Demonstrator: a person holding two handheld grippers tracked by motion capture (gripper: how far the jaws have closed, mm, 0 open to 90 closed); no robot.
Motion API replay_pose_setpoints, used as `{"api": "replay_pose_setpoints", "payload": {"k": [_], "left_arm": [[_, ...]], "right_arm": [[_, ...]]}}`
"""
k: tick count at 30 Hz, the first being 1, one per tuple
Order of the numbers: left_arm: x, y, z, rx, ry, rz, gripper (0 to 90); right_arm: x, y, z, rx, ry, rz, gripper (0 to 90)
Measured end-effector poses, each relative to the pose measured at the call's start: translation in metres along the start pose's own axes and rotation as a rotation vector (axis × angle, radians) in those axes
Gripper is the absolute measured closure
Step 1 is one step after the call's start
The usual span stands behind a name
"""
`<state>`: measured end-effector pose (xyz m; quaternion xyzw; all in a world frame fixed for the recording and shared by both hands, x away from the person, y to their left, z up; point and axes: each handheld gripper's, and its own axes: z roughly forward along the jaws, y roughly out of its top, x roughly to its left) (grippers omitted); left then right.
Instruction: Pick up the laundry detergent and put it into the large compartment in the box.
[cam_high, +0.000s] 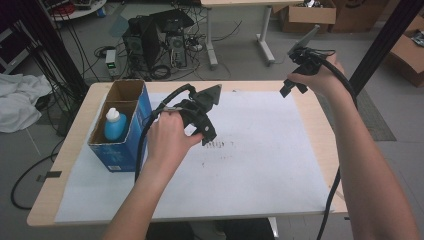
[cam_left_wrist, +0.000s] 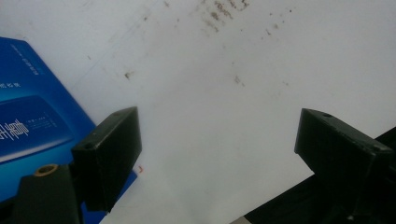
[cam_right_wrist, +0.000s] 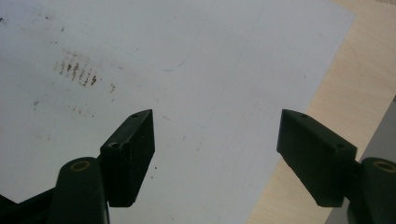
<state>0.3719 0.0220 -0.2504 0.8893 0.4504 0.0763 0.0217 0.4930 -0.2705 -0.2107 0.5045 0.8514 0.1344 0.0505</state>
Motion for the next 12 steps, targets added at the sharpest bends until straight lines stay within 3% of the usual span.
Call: {"api": "replay_pose_setpoints", "payload": {"k": [12], "left_arm": [[-0.0024,0.0005,-0.0022,0.001,0.001,0.005,15.5]], "right_arm": [[-0.0011,-0.0021,-0.0005,-0.001,0.000,0.005,28.0]]}}
